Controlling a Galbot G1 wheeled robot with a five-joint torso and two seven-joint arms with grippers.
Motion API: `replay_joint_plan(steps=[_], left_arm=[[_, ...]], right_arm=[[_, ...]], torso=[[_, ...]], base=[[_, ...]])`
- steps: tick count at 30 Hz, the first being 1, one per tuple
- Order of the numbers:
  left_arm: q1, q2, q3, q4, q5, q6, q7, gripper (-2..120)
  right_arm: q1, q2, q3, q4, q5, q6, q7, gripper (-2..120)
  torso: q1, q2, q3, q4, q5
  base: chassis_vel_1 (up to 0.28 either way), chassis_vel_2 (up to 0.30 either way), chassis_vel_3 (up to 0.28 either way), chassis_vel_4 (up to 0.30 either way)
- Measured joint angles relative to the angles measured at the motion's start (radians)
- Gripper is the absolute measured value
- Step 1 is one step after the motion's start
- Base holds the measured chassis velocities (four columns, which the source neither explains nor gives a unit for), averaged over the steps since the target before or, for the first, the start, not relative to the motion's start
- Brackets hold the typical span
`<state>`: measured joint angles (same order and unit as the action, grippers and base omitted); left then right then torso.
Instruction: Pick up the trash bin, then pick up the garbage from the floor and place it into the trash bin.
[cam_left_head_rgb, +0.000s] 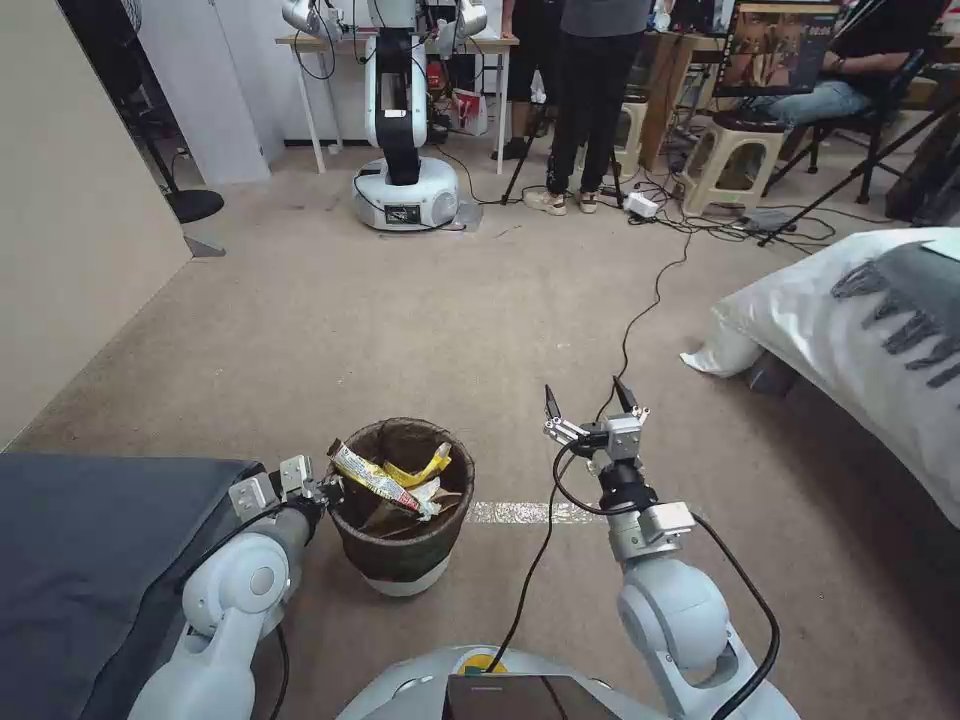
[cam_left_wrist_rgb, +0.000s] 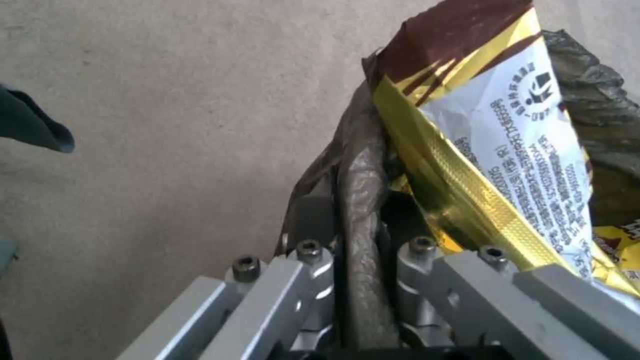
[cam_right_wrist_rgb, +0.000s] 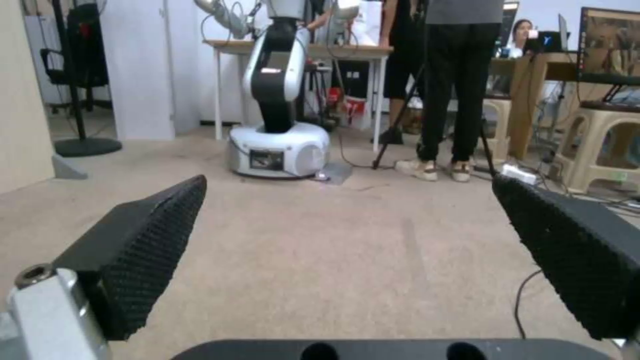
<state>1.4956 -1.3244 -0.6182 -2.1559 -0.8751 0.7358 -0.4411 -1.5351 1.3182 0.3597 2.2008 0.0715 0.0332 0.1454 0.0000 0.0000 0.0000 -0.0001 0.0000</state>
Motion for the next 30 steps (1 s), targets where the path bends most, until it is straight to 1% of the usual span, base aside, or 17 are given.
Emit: replay_joint_plan(steps=[10, 13, 14, 17, 18, 19, 21, 22, 26, 27, 28, 30], left_arm=[[-0.010, 0.000, -0.002, 0.010, 0.008, 0.000, -0.001, 5], [-0.009, 0.005, -0.005, 0.007, 0.016, -0.001, 0.000, 17], [-0.009, 0.005, -0.005, 0.007, 0.016, -0.001, 0.000, 17], [-0.007, 0.004, -0.004, 0.003, 0.023, -0.001, 0.000, 31], [-0.007, 0.004, -0.004, 0.003, 0.023, -0.001, 0.000, 31], [-0.005, 0.004, -0.004, 0.000, 0.024, -0.001, 0.001, 35], [-0.001, 0.004, -0.004, -0.009, 0.027, -0.001, 0.001, 47], [-0.001, 0.004, -0.004, -0.009, 0.027, -0.001, 0.001, 47], [0.007, 0.007, -0.005, -0.025, 0.038, -0.001, 0.004, 66], [0.007, 0.007, -0.005, -0.025, 0.038, -0.001, 0.004, 66], [0.009, 0.008, -0.005, -0.028, 0.040, -0.001, 0.005, 68], [0.016, 0.010, -0.009, -0.035, 0.050, -0.001, 0.011, 78]], right_arm=[[0.013, -0.010, 0.002, 0.000, 0.007, -0.012, 0.000, 100], [0.018, -0.011, 0.000, 0.000, 0.009, -0.017, 0.000, 100], [0.018, -0.011, 0.000, 0.000, 0.009, -0.017, 0.000, 100], [0.022, -0.011, 0.000, -0.001, 0.011, -0.019, 0.001, 100], [0.022, -0.011, 0.000, -0.001, 0.011, -0.019, 0.001, 100], [0.022, -0.013, 0.000, -0.001, 0.013, -0.019, 0.001, 100], [0.023, -0.018, 0.001, -0.001, 0.017, -0.020, 0.001, 100], [0.023, -0.018, 0.001, -0.001, 0.017, -0.020, 0.001, 100], [0.032, -0.023, 0.003, -0.001, 0.027, -0.028, 0.002, 100], [0.032, -0.023, 0.003, -0.001, 0.027, -0.028, 0.002, 100], [0.034, -0.024, 0.002, -0.001, 0.030, -0.030, 0.003, 100], [0.038, -0.027, 0.001, -0.001, 0.034, -0.033, 0.005, 100]], torso=[[0.000, 0.000, 0.000, 0.0000, 0.0000], [0.000, 0.000, 0.000, 0.0002, 0.0002], [0.000, 0.000, 0.000, 0.0002, 0.0002], [0.000, 0.000, 0.000, 0.0001, 0.0001], [0.000, 0.000, 0.000, 0.0001, 0.0001], [0.000, 0.000, 0.000, 0.0001, 0.0001], [0.000, 0.000, 0.000, 0.0000, 0.0000], [0.000, 0.000, 0.000, 0.0000, 0.0000], [0.000, 0.000, 0.000, 0.0000, 0.0000], [0.000, 0.000, 0.000, 0.0000, 0.0000], [0.000, 0.000, 0.000, 0.0001, 0.0000], [0.000, 0.000, 0.000, 0.0001, 0.0000]], base=[[0.000, 0.000, 0.000, 0.000], [0.000, 0.000, 0.000, 0.000], [0.000, 0.000, 0.000, 0.000], [0.000, 0.000, 0.000, 0.000], [0.000, 0.000, 0.000, 0.000], [0.000, 0.000, 0.000, 0.000], [0.000, 0.000, 0.000, 0.000], [0.000, 0.000, 0.000, 0.000], [0.000, 0.000, 0.000, 0.000], [0.000, 0.000, 0.000, 0.000], [0.000, 0.000, 0.000, 0.000], [0.000, 0.000, 0.000, 0.000]])
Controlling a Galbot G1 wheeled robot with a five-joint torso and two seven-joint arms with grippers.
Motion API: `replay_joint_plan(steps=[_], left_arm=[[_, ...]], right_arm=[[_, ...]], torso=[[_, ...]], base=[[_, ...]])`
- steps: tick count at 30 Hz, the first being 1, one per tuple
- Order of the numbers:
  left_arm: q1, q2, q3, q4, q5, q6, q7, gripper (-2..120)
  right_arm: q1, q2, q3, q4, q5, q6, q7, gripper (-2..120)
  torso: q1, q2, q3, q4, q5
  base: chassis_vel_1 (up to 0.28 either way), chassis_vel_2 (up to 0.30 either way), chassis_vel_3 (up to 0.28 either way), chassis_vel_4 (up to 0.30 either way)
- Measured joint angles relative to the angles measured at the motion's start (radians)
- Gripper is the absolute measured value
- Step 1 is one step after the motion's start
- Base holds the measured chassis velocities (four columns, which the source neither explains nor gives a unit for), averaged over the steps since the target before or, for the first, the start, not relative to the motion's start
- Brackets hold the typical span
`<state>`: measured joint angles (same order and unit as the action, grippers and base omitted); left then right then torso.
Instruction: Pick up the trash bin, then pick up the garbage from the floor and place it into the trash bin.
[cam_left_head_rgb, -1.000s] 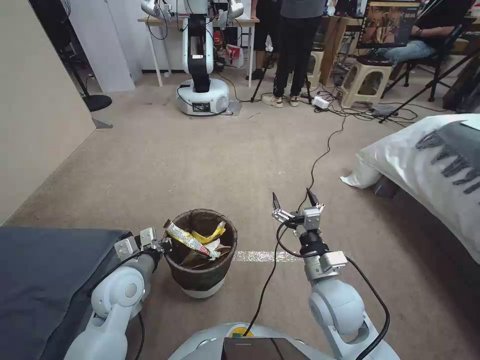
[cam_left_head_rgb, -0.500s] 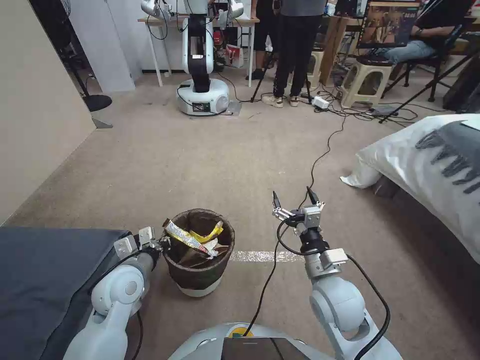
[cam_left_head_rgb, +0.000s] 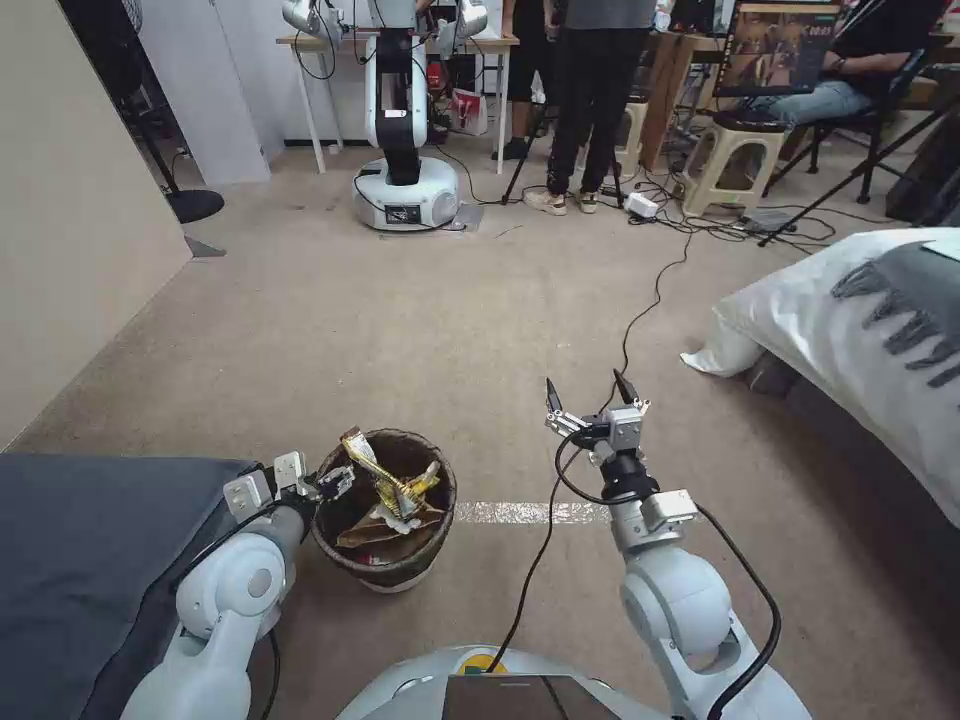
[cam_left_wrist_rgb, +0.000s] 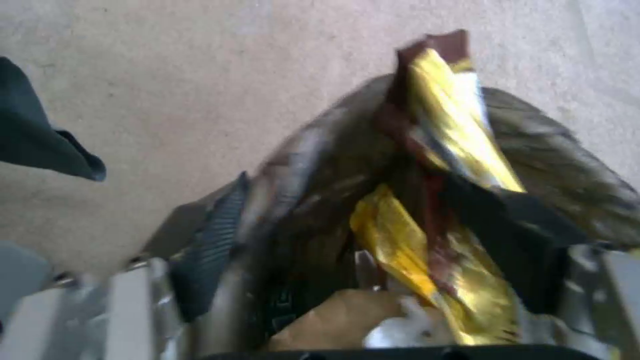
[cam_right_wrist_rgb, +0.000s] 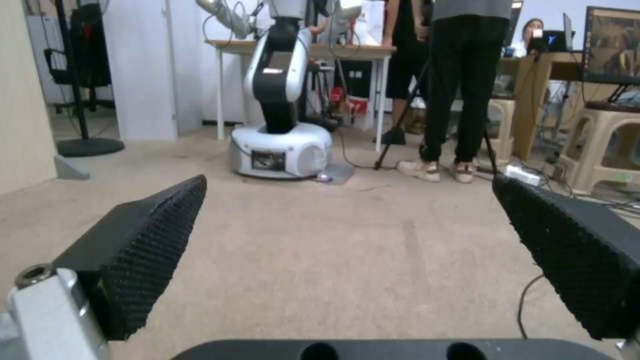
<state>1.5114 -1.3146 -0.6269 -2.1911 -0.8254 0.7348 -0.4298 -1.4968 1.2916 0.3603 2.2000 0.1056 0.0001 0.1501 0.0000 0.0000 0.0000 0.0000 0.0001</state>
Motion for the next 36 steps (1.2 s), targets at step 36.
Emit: replay_joint_plan(steps=[36], left_arm=[[0.083, 0.025, -0.049, -0.199, 0.244, 0.001, 0.097, 100]], right_arm=[[0.005, -0.011, -0.022, 0.007, 0.021, -0.011, 0.006, 100]], torso=[[0.000, 0.000, 0.000, -0.0001, 0.0000]], base=[[0.000, 0.000, 0.000, 0.000]])
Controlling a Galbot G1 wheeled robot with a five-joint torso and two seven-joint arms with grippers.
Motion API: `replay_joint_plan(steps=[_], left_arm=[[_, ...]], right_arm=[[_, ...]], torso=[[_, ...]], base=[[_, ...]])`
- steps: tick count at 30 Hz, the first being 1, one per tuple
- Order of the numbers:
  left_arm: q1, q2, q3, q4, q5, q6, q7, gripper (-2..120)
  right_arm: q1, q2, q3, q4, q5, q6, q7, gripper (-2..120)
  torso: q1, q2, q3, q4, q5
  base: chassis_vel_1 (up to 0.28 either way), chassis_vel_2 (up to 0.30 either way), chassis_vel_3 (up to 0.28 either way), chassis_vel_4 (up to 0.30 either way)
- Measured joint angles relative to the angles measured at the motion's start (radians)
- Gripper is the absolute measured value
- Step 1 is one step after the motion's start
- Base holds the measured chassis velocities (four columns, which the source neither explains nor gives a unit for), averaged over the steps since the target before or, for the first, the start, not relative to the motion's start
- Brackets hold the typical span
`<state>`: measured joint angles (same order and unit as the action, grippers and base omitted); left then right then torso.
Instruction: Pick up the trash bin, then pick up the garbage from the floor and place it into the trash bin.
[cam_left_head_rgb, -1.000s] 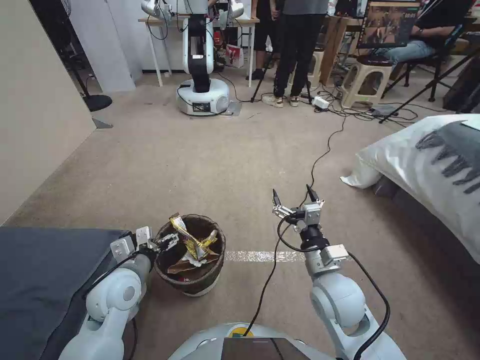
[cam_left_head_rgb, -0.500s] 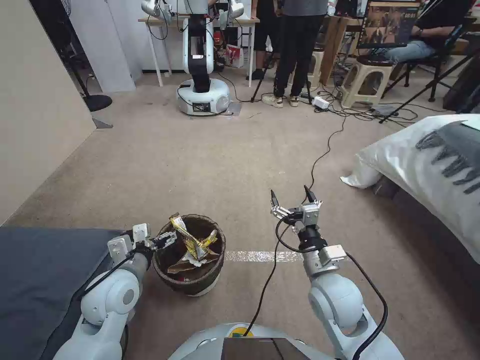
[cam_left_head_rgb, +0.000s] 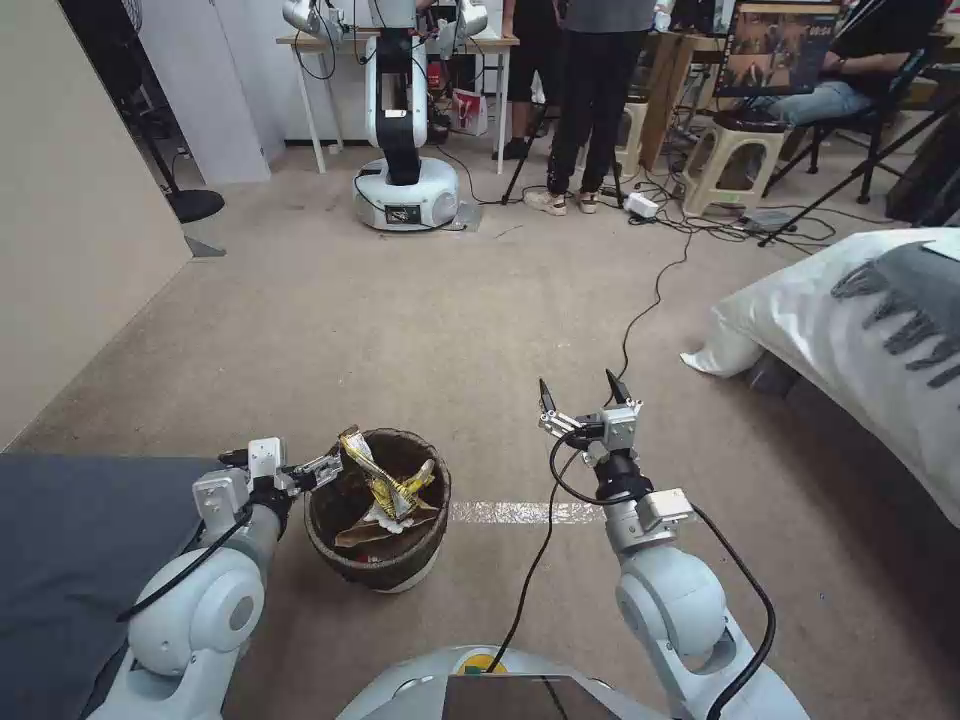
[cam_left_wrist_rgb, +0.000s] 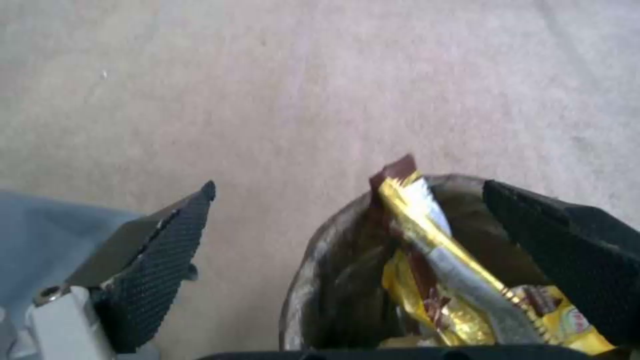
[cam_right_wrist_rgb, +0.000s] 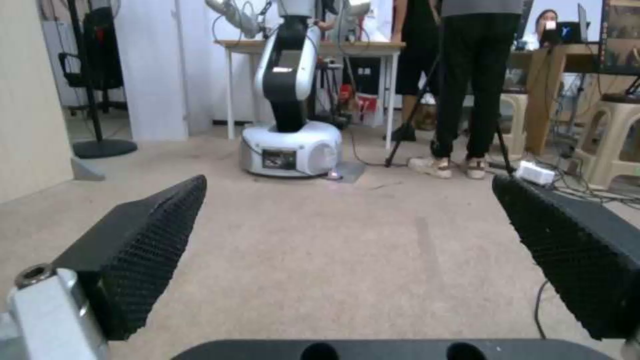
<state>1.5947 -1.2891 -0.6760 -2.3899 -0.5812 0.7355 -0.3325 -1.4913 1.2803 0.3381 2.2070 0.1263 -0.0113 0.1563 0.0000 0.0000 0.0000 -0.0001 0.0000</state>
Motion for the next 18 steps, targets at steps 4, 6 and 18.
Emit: replay_joint_plan(steps=[4, 6, 18], left_arm=[[0.028, 0.005, -0.007, -0.038, 0.014, -0.048, 0.022, 100], [0.038, 0.010, -0.004, -0.051, 0.032, -0.081, 0.039, 100], [0.127, -0.025, -0.005, 0.033, 0.288, -0.605, 0.187, 100]], right_arm=[[-0.003, -0.005, 0.012, 0.007, 0.006, -0.011, 0.000, 100], [-0.009, -0.003, 0.025, 0.012, 0.007, -0.017, -0.001, 100], [-0.125, 0.069, 0.123, 0.058, -0.032, 0.001, -0.007, 100]], torso=[[0.000, 0.000, 0.000, 0.0002, 0.0000], [0.000, 0.000, 0.000, 0.0002, 0.0000], [0.000, 0.000, 0.000, 0.0000, 0.0000]], base=[[0.000, 0.000, 0.000, 0.000], [0.000, 0.000, 0.000, 0.000], [0.000, 0.000, 0.000, 0.000]])
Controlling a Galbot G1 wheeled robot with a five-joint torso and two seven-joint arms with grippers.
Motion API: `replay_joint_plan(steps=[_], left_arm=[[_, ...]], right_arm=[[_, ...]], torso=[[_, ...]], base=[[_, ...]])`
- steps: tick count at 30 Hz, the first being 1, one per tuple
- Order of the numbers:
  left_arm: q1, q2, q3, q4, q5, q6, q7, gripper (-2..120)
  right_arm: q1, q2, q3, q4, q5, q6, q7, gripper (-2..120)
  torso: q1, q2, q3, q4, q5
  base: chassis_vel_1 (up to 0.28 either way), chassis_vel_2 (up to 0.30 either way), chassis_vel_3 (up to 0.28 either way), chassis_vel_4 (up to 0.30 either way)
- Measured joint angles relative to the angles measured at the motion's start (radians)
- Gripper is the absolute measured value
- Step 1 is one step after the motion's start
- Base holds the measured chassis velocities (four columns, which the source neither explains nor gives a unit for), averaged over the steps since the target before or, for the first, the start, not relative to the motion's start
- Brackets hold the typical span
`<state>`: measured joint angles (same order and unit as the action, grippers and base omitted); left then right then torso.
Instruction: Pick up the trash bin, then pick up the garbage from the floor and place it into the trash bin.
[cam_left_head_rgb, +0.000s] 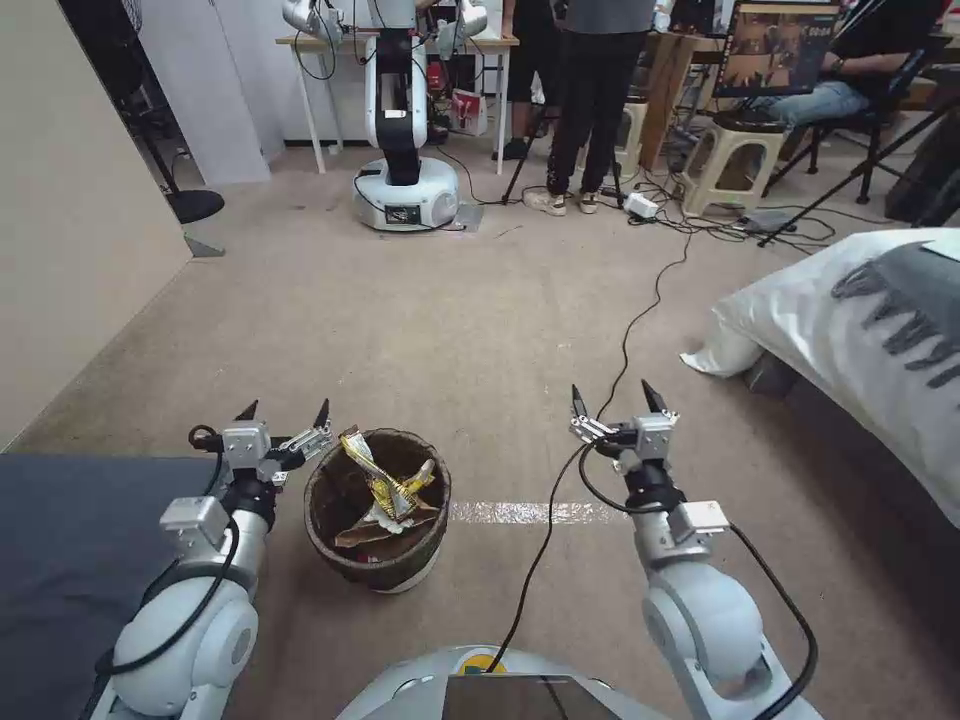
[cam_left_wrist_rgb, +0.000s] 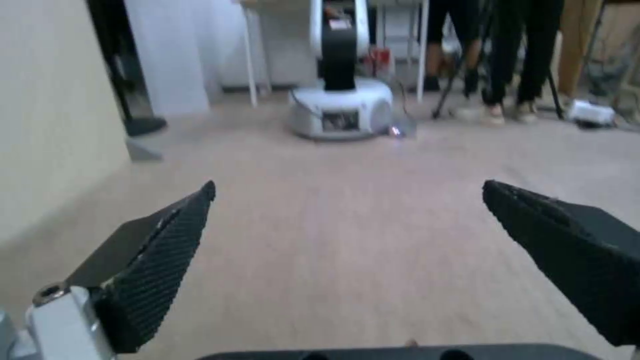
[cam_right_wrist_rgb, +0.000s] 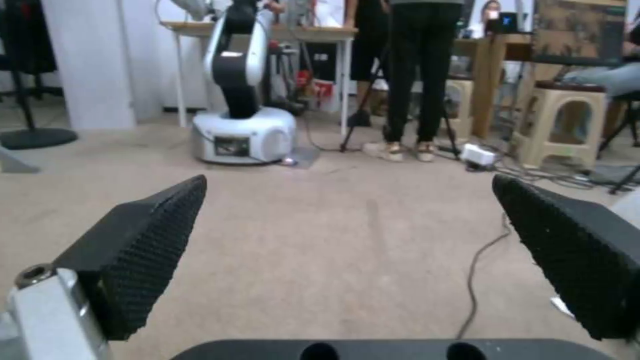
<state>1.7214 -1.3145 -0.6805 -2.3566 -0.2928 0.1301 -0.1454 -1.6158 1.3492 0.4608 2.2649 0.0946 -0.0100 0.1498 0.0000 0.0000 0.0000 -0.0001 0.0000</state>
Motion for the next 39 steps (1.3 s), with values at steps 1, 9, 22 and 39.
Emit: replay_joint_plan(steps=[1, 9, 22, 39], left_arm=[[0.011, -0.009, 0.000, 0.007, 0.021, -0.040, -0.001, 100], [0.064, -0.050, -0.003, 0.014, 0.135, -0.157, -0.024, 100], [0.106, -0.089, -0.014, 0.004, 0.167, -0.201, -0.017, 100], [0.104, -0.088, -0.014, 0.002, 0.166, -0.194, -0.016, 100]], right_arm=[[-0.016, 0.012, 0.005, 0.004, -0.007, 0.011, -0.005, 100], [-0.109, 0.104, 0.016, 0.009, -0.091, 0.109, -0.033, 100], [-0.161, 0.148, 0.025, 0.019, -0.139, 0.177, -0.039, 100], [-0.158, 0.146, 0.027, 0.017, -0.139, 0.177, -0.041, 100]], torso=[[0.000, 0.000, 0.000, 0.0002, -0.0001], [0.000, 0.000, 0.000, 0.0001, -0.0001], [0.000, 0.000, 0.000, 0.0001, 0.0000], [0.000, 0.000, 0.000, 0.0001, 0.0000]], base=[[0.000, 0.000, 0.000, 0.000], [0.000, 0.000, 0.000, 0.000], [0.000, 0.000, 0.000, 0.000], [0.000, 0.000, 0.000, 0.000]])
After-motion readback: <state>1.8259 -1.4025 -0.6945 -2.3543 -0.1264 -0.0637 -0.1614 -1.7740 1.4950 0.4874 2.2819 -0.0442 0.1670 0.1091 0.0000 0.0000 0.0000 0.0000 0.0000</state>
